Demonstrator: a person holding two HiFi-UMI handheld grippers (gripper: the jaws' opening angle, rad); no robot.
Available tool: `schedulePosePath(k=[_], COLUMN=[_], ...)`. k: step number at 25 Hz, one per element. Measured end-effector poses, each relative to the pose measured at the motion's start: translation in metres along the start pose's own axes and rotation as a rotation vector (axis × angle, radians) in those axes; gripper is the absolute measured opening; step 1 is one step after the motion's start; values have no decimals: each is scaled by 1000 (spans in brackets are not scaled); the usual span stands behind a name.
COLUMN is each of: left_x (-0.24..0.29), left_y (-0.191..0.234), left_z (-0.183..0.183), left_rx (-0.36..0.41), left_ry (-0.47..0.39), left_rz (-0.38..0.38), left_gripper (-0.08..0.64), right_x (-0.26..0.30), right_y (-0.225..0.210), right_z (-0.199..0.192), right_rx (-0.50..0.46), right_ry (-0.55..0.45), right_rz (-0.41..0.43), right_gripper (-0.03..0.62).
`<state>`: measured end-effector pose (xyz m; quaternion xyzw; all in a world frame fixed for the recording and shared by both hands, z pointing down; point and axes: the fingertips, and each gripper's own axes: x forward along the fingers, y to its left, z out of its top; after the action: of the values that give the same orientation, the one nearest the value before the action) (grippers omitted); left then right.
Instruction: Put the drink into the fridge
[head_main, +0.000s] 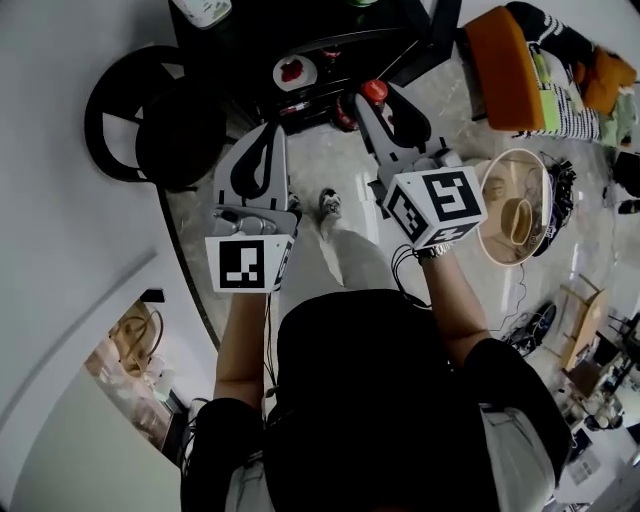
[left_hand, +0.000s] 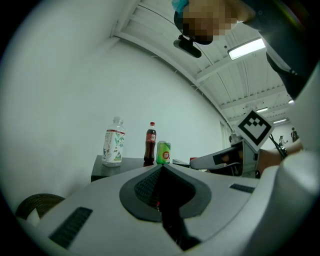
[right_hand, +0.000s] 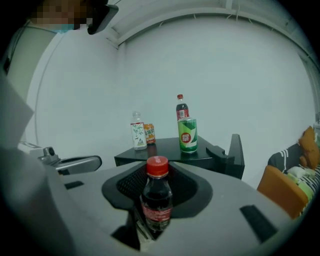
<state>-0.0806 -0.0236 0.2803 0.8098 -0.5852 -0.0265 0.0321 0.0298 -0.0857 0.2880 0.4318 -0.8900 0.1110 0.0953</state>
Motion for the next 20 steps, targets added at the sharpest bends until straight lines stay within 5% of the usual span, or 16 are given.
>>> schedulePosePath(k=[20], left_x=[26], left_y=[6], left_z=[-119], left_rx=[-11], left_ry=[31], left_rz=[137], left_gripper=[9], right_x=[49], right_y=[-39], right_z=[-143], right_rx=[6], right_ry=[100], right_rz=[54], right_gripper=[140])
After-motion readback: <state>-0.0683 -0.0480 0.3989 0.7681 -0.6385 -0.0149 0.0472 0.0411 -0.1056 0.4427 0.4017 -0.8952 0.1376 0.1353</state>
